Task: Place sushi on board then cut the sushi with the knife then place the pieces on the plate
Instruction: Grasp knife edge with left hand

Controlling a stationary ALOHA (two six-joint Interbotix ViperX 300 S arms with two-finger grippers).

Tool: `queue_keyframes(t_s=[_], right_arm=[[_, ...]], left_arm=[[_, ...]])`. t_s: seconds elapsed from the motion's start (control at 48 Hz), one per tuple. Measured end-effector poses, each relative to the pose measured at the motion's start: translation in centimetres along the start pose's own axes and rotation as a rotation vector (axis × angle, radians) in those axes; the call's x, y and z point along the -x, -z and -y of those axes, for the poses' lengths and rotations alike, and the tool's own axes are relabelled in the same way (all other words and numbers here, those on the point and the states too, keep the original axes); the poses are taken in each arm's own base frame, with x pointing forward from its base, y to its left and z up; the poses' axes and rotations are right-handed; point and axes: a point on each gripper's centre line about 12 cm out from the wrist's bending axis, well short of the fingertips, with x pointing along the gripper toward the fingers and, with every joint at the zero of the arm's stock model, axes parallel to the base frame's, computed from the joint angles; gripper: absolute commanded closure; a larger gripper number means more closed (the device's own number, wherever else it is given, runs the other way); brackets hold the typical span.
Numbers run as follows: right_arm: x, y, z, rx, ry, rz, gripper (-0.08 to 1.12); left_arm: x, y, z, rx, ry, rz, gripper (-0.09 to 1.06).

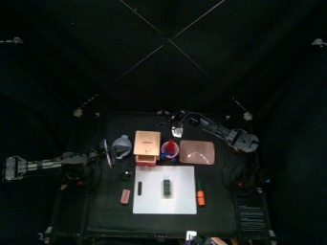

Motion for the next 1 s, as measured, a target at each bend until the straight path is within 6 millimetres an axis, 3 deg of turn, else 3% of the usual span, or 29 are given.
queue_keyframes(t_s=[0.229,0.5,0.688,0.833,1.0], right_arm=[[1.4,0.1,-0.7,-0.02,0.008,0.014,0.69],[7.9,-0.8,-2.0,0.041,0.145,0.123,0.7],[11.1,-1.0,-3.3,0.02,0.204,0.197,0.7],[11.7,-1.5,-4.4,0.027,0.212,0.269,0.7],[10.8,-2.1,-7.5,0.049,0.143,0.4,0.7]], left_arm=[[0.0,0.0,0.0,-0.001,-0.001,0.0,0.91],[0.0,0.0,0.0,-0.002,-0.002,0.0,0.91],[-0.1,-0.2,0.0,-0.003,-0.001,0.006,0.91],[-0.2,0.0,0.0,-0.003,-0.002,-0.004,0.91],[-0.5,0.5,0.0,-0.011,0.0,-0.029,0.84]])
